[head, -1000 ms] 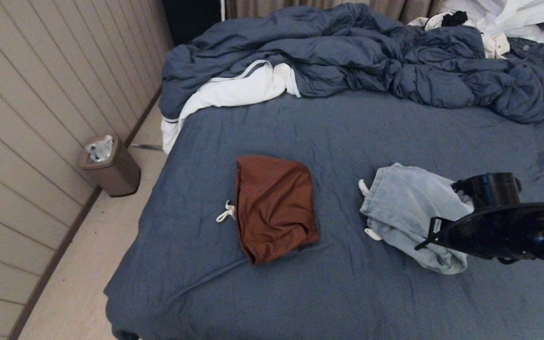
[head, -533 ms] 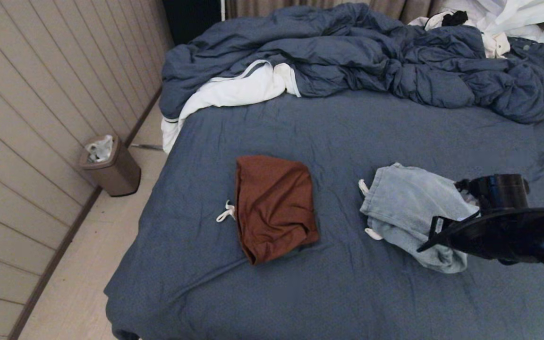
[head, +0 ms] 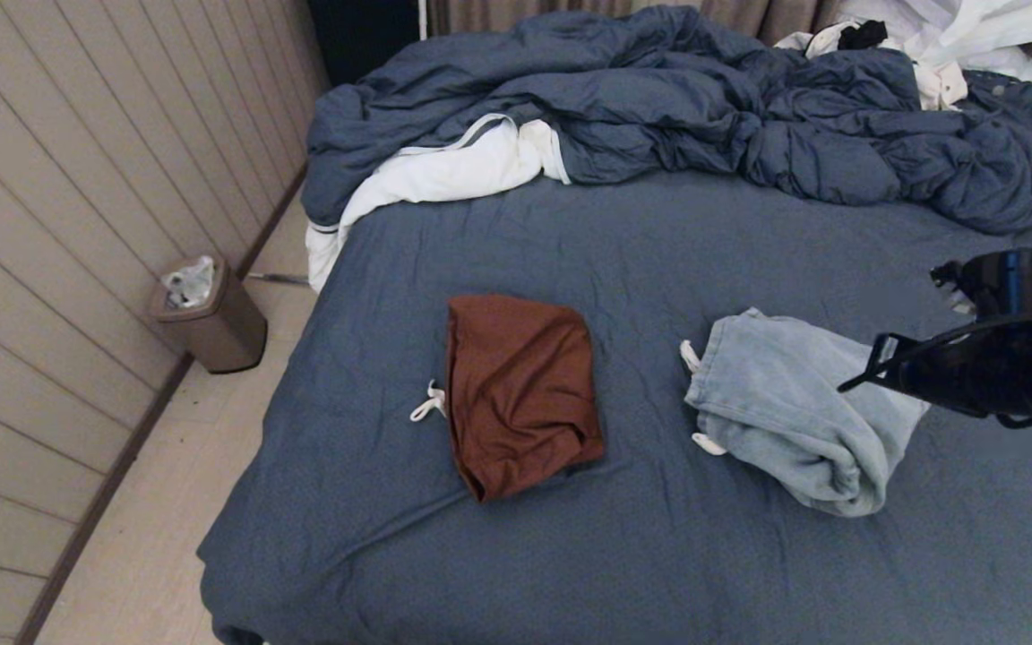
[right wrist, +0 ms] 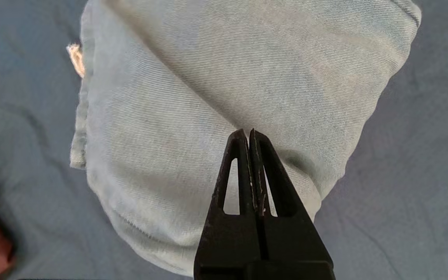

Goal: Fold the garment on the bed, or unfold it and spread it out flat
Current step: Fold the blue shorts

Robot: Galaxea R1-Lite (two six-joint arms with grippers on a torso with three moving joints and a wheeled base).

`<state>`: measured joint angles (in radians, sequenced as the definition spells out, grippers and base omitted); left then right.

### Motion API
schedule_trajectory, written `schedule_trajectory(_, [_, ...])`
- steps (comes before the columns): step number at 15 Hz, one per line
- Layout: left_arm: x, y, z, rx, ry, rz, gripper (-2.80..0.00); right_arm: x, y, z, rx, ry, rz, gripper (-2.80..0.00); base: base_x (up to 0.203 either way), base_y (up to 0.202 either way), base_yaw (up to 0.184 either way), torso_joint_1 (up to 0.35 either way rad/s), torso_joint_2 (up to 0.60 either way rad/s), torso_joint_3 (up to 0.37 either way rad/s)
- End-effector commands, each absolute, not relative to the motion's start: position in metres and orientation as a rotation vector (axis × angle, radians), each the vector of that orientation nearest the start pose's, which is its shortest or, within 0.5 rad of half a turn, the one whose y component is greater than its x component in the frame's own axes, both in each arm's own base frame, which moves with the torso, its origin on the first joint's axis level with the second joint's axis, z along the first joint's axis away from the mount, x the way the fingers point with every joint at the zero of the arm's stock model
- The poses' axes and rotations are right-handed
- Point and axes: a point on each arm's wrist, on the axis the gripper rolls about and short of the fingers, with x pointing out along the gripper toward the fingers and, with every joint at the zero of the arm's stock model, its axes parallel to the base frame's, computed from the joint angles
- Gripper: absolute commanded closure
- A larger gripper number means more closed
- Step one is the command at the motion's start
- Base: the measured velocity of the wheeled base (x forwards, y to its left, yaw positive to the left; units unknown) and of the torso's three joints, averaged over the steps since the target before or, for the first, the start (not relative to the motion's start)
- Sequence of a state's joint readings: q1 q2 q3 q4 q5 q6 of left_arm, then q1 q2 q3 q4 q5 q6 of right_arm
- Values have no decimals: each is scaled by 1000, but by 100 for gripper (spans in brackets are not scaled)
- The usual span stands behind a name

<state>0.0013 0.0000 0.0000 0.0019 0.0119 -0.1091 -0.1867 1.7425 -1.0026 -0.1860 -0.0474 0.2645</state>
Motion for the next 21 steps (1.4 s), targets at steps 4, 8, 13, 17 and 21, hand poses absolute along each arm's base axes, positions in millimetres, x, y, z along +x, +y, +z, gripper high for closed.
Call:
schedule_trajectory(4, [-23,0,75,-110,2,14,-280,346,-71,149,307,591,-323,0,0,0,0,0,0,0])
schedule_trajectory(8, [-23,0,75,-110,2,14,-280,371,-80,123,319,635,-340,0,0,0,0,0,0,0])
schedule_trajectory(13, [-23,0,75,-110,2,14,-280,355,-72,97,322,735,-342,0,0,0,0,0,0,0])
schedule_trajectory(17, [-23,0,75,-110,2,14,-280,324,-47,91,300,743,-286,0,0,0,0,0,0,0])
schedule_trajectory(21, [-23,0,75,-110,2,14,-280,299,-17,88,269,773,-206,0,0,0,0,0,0,0])
